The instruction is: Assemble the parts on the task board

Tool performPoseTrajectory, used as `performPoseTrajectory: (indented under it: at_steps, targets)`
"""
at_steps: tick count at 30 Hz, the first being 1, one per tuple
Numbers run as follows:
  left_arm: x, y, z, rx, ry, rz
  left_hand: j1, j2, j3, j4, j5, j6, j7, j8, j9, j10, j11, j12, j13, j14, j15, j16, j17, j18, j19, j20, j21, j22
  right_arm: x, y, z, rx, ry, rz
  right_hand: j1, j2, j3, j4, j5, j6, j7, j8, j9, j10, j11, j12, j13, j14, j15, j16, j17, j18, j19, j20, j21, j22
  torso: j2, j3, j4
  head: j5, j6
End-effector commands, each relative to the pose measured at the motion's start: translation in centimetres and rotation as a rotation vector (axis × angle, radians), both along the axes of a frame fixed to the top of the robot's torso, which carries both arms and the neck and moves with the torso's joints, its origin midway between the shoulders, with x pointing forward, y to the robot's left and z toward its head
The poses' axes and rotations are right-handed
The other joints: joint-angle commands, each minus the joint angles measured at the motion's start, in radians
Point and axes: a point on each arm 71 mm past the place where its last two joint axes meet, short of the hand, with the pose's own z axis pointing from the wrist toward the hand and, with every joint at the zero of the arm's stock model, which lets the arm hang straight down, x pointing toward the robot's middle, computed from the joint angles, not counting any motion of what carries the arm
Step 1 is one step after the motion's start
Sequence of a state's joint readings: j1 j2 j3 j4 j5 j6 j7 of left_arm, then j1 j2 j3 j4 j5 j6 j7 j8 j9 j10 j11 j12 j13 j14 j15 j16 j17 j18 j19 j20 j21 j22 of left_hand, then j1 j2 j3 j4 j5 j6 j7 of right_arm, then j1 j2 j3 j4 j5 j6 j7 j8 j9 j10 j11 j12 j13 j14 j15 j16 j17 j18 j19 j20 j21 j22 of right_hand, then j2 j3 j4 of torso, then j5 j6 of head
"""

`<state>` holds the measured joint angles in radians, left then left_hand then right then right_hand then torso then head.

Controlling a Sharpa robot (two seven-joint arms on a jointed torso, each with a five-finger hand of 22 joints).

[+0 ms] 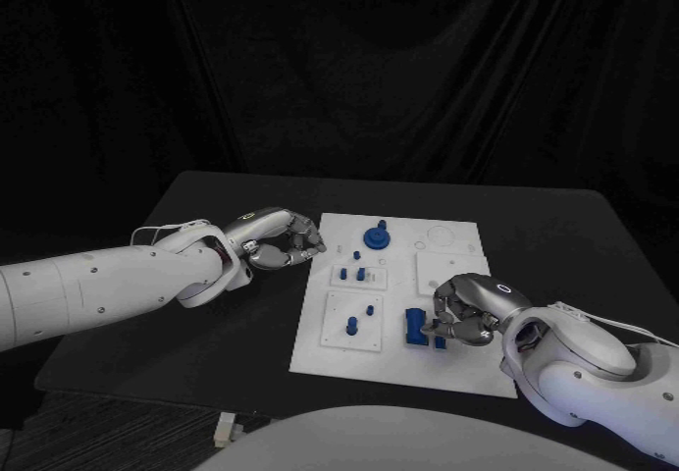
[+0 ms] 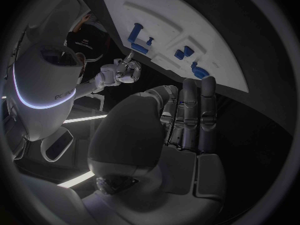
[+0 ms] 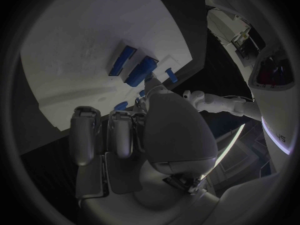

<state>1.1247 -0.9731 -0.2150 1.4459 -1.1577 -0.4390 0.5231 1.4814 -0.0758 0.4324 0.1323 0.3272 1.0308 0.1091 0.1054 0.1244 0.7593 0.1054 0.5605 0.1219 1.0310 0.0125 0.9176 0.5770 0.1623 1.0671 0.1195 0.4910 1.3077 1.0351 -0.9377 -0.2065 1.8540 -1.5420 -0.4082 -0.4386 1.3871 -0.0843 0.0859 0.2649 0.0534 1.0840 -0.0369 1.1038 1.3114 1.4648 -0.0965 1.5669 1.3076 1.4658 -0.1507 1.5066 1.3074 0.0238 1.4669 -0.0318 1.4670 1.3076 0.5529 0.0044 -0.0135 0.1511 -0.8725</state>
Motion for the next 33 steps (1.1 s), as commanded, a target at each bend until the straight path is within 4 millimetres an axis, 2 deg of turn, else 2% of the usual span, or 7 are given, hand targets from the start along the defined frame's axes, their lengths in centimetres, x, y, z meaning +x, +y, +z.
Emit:
performPoseTrajectory:
  at_steps: [1, 12, 25, 33]
  targets:
    - [-0.1, -0.2, 0.0, -0.01, -0.001, -0.016, -0.002, 0.011, 0.004, 0.0, 0.006, -0.003, 0.006, 0.005, 0.001, 0.006, -0.003, -0.003, -0.001, 0.0, 0.005, -0.003, -0.001, 0.01, -0.005, 0.001, 0.005, 0.034, -0.1, 0.0, -0.2, -0.012, 0.002, -0.001, 0.006, -0.005, -0.005, -0.002, -0.004, 0.002, -0.003, -0.004, -0.009, 0.106, -0.005, 0.004, 0.263, 0.078, -0.006, 0.005, 0.12, 0.002, 0.052, -0.008, 0.0, 0.228, 0.0, 0.0001, 0.0001, -0.001, 0.0]
    - [-0.1, -0.2, 0.0, -0.01, 0.0, -0.017, -0.002, 0.011, 0.004, 0.0, 0.006, -0.003, 0.006, 0.005, 0.001, 0.006, -0.003, -0.003, -0.001, 0.0, 0.005, -0.003, -0.001, 0.01, -0.005, 0.001, 0.005, 0.034, -0.2, 0.5, -0.7, -0.027, 0.013, 0.012, 0.023, -0.007, -0.011, -0.014, -0.004, 0.003, -0.003, -0.001, -0.006, 0.106, -0.004, 0.004, 0.263, 0.078, -0.005, 0.005, 0.12, 0.003, 0.052, -0.008, -0.001, 0.228, 0.0, 0.0001, 0.0004, 0.0, 0.0]
    - [-0.1, -0.2, 0.0, -0.011, -0.001, -0.018, -0.002, 0.011, 0.004, 0.0, 0.006, -0.003, 0.006, 0.005, 0.001, 0.006, -0.003, -0.003, -0.001, 0.0, 0.005, -0.003, -0.001, 0.01, -0.005, 0.001, 0.005, 0.034, -0.1, 1.0, -1.1, -0.043, 0.023, 0.02, 0.053, 0.004, -0.011, -0.035, -0.001, 0.002, -0.001, -0.002, -0.005, 0.106, 0.0, 0.004, 0.263, 0.079, -0.005, 0.005, 0.122, 0.003, 0.051, -0.007, -0.002, 0.228, 0.0, 0.0, 0.0006, 0.001, 0.0]
    - [-0.2, -0.2, 0.0, -0.011, -0.001, -0.018, -0.002, 0.011, 0.004, 0.0, 0.006, -0.003, 0.006, 0.005, 0.001, 0.006, -0.003, -0.003, -0.001, 0.0, 0.005, -0.003, -0.001, 0.01, -0.005, 0.001, 0.005, 0.034, 0.0, 1.2, -1.0, -0.024, 0.007, 0.022, 0.041, 0.007, -0.018, -0.029, -0.003, 0.0, 0.002, -0.004, -0.006, 0.106, 0.002, 0.004, 0.263, 0.079, -0.004, 0.005, 0.122, 0.003, 0.052, -0.007, -0.001, 0.228, 0.0, 0.0001, 0.0007, 0.002, 0.0]
